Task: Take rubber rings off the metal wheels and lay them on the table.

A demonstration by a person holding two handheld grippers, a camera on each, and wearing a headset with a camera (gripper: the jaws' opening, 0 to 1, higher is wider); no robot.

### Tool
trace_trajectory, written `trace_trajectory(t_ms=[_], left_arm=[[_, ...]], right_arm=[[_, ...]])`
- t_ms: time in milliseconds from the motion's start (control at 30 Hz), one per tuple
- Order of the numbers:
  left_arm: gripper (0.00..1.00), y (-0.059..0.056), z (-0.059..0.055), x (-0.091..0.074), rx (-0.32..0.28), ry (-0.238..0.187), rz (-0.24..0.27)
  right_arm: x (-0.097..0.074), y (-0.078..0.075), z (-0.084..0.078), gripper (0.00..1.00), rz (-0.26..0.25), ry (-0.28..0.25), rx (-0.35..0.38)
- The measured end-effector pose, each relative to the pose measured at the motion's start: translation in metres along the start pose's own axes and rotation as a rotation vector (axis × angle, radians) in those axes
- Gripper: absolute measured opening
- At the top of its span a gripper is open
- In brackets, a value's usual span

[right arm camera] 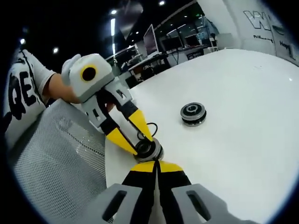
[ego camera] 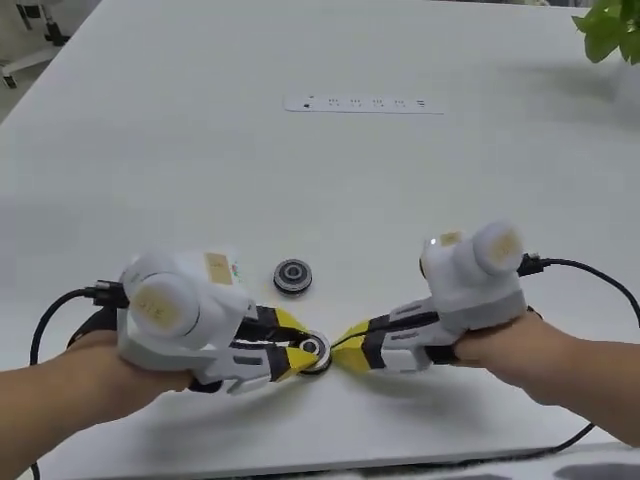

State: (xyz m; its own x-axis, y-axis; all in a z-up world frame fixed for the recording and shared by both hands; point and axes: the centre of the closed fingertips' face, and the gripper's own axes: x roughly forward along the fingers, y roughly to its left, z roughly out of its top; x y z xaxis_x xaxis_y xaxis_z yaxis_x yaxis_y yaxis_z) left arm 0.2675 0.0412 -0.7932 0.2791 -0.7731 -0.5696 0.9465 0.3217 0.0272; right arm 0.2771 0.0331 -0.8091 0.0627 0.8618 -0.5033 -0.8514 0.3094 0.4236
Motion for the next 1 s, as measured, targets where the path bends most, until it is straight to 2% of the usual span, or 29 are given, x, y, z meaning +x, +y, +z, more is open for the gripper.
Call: trace_trajectory(t_ms=[33, 133, 267, 733, 800, 833, 867, 900, 1000], left_arm=[[0.13, -0.001, 0.001, 0.0, 0.003, 0.001, 0.001], [0.13, 0.0, 0.001, 0.0, 0.006, 0.003, 0.005], [0.13, -0.001, 0.002, 0.002, 0.019, 0.019, 0.015], [0.13, 0.001, 0.002, 0.005, 0.026, 0.024, 0.019], [0.13, 0.0, 0.003, 0.004, 0.03, 0.024, 0.017], [0.13, -0.001, 0.004, 0.005, 0.03, 0.023, 0.017], [0.13, -0.001, 0.004, 0.005, 0.031, 0.023, 0.017], [0.13, -0.001, 0.004, 0.005, 0.035, 0.022, 0.014], [0.13, 0.0, 0.004, 0.004, 0.024, 0.017, 0.013]], right_arm=[[-0.001, -0.001, 0.001, 0.0, 0.002, -0.008, 0.011], [-0.007, -0.001, 0.012, 0.0, 0.015, -0.076, 0.106], [-0.008, 0.003, 0.013, 0.0, 0.028, -0.089, 0.123], [-0.006, 0.013, 0.016, 0.0, 0.059, -0.082, 0.076], [-0.004, 0.018, 0.016, 0.0, 0.076, -0.079, 0.067], [-0.002, 0.023, 0.017, 0.0, 0.099, -0.08, 0.057], [0.0, 0.033, 0.02, 0.0, 0.143, -0.087, 0.069], [0.002, 0.029, 0.019, 0.0, 0.099, -0.079, 0.053], [0.003, 0.021, 0.018, 0.0, 0.075, -0.06, 0.025]])
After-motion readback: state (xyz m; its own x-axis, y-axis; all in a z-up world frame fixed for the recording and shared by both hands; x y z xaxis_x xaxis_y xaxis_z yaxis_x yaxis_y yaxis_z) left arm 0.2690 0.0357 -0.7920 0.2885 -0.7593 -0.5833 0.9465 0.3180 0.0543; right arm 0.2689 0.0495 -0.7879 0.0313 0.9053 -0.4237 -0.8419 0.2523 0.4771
